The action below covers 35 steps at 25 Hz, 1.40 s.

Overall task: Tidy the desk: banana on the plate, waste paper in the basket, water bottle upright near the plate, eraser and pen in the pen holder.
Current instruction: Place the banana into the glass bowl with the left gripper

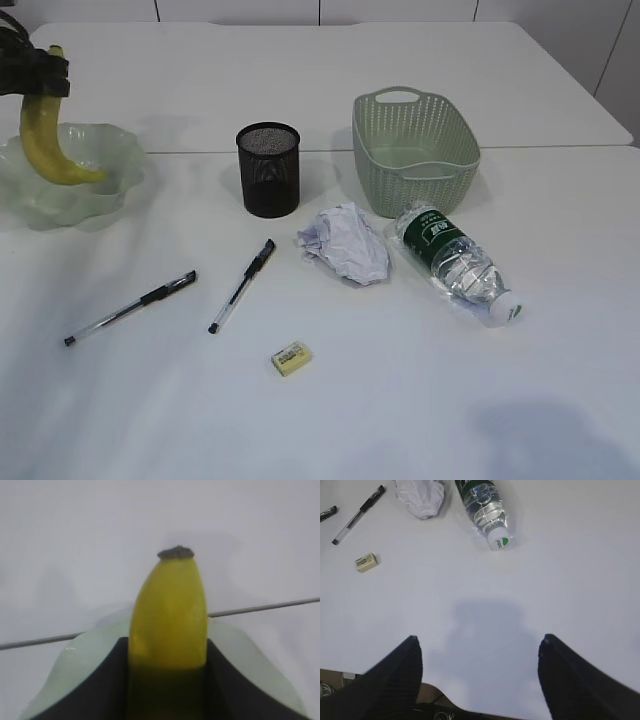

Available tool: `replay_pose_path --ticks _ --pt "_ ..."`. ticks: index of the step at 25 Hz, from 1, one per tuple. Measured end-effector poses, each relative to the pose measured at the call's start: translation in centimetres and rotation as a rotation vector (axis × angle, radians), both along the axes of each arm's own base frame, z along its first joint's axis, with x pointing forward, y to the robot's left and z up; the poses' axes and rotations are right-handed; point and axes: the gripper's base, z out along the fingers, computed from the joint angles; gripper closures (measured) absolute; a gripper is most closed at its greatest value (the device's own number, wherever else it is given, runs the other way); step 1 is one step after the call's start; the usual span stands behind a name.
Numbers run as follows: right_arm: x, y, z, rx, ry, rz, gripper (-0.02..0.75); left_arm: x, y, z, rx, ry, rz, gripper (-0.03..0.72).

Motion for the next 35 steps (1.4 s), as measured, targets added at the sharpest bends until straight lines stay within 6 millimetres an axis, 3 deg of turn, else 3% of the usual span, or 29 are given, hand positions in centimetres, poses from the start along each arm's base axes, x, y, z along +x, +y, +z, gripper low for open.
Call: replay_pose_path --ticks 5,11,35 --pt "0.0 0.0 0.0 0.006 0.0 0.001 0.202 0.1 0.8 -0.6 -0.015 0.01 0.019 0.447" --pt "0.0 0.0 0.0 0.006 0.0 0.001 0.202 0.5 0.7 -2.7 -0.058 0.043 0.03 0.445" --pt "0.0 0.1 0.0 0.009 0.0 0.002 0.202 0.7 0.6 -2.5 -0.104 0.018 0.055 0.4"
